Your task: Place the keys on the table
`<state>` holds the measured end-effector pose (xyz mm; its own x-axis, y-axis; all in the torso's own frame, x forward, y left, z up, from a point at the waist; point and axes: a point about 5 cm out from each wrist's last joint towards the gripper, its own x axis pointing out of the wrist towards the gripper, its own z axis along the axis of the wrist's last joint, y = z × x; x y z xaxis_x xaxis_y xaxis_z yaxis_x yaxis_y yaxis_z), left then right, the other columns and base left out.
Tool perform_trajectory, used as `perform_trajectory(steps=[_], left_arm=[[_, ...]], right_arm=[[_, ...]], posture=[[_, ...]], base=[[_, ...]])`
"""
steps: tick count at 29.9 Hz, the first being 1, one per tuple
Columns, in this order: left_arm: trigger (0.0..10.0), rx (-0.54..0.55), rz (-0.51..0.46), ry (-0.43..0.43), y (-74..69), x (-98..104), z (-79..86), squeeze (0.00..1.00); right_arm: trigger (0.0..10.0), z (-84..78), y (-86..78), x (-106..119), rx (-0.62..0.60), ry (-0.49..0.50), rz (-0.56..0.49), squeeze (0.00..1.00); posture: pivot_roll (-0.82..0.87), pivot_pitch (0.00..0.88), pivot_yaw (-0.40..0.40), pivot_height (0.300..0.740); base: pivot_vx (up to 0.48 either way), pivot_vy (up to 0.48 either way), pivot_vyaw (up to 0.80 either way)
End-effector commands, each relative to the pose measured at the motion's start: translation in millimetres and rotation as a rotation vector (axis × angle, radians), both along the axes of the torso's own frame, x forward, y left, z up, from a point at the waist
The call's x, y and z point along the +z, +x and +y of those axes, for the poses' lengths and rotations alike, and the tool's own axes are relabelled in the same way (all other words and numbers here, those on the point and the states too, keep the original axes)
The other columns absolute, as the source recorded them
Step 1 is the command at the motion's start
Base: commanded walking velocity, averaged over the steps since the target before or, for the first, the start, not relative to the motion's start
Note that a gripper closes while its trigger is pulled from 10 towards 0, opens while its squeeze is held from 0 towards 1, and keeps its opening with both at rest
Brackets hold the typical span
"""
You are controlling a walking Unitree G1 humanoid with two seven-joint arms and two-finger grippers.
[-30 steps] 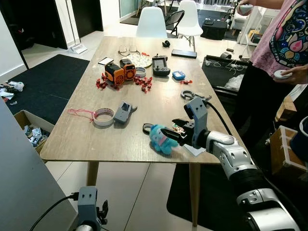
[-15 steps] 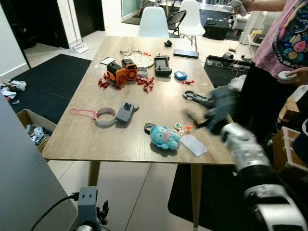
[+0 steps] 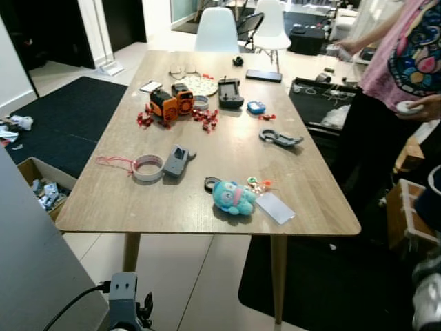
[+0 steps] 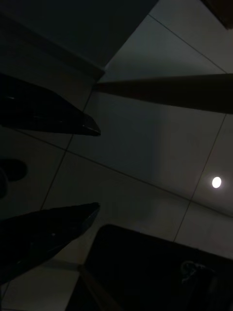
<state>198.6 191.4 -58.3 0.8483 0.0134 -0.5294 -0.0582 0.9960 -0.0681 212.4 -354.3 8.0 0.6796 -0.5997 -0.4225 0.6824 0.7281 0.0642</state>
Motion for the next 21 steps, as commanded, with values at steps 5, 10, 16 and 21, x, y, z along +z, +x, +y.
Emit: perform_trajectory(steps=[5, 10, 16, 21], left_arm=[[10.0, 0.015, 0.009, 0.004, -4.7, -1.9, 4.2, 0.00], [10.0, 0.030, 0.018, -0.019, -5.3, -3.3, 0.7, 0.00], [10.0, 0.026, 0.031, -0.013, -7.3, -4.8, 0.9, 0.00], [10.0, 0.034, 0.028, -0.015, -6.0, -4.2, 1.2, 0.00]], right_arm=[[10.0, 79.3, -18.5, -62.1, 0.343, 0.152, 0.303, 0.00], [10.0, 127.6, -25.2, -81.0, 0.566, 0.235, 0.377, 0.00], [10.0, 150.5, -16.7, -80.6, 0.637, 0.263, 0.334, 0.00], [10.0, 155.0, -15.4, -80.7, 0.665, 0.262, 0.339, 0.00]], posture=[[0.05, 0.044, -0.037, 0.740], [0.05, 0.047, -0.032, 0.740], [0.04, 0.050, -0.020, 0.740], [0.05, 0.052, -0.022, 0.740]], base=[[0.000, 0.000, 0.00], [0.000, 0.000, 0.00], [0.000, 0.000, 0.00], [0.000, 0.000, 0.00]])
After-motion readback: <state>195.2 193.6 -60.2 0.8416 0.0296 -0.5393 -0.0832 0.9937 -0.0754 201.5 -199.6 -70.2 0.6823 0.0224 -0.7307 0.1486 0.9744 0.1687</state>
